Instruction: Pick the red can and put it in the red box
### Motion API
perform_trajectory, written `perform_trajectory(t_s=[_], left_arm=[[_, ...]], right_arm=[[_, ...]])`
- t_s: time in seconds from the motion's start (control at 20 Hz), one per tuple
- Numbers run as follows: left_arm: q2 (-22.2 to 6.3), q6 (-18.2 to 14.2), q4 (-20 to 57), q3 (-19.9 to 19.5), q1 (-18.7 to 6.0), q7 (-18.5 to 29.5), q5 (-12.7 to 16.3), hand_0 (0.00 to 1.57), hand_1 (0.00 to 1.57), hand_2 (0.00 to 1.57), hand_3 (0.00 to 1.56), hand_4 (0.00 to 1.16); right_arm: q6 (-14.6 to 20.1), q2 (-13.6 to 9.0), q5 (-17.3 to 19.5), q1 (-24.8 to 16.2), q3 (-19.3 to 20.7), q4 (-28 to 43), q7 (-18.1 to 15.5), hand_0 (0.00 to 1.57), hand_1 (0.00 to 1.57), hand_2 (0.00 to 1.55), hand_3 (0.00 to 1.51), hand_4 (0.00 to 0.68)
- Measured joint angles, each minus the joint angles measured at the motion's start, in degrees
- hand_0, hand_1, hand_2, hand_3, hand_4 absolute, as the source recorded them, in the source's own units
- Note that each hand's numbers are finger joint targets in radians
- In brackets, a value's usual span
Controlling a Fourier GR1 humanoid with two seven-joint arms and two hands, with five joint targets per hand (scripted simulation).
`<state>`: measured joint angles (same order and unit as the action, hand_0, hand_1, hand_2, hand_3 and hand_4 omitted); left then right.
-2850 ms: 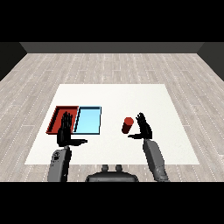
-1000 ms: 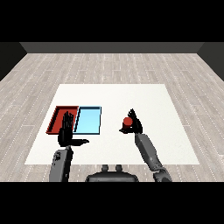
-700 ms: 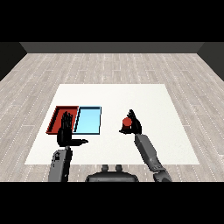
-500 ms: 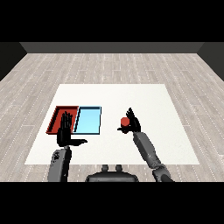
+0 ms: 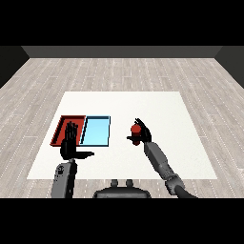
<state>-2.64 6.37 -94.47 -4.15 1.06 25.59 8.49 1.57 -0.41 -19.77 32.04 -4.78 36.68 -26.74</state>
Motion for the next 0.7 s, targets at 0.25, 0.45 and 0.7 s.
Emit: perform_trajectory(t_s=[0.25,0.45,0.7], left_arm=[[0.30,-0.50,-0.81,0.25,0.52,0.05,-0.43,0.00,0.00,0.00,0.00,0.00],[0.57,-0.22,-0.62,0.67,1.02,0.77,-0.67,0.00,0.00,0.00,0.00,0.00],[0.28,-0.30,1.07,-0.09,-1.07,0.05,-0.12,0.00,0.00,0.00,0.00,0.00]], right_arm=[[5.06,0.29,1.61,1.64,-1.37,-2.96,-0.37,1.54,1.54,1.47,1.42,0.575],[7.64,0.05,2.10,1.23,-3.36,-2.06,0.59,1.53,1.53,1.47,1.42,0.551],[9.62,0.24,3.56,2.20,-4.26,-3.20,1.34,1.53,1.53,1.47,1.41,0.546]])
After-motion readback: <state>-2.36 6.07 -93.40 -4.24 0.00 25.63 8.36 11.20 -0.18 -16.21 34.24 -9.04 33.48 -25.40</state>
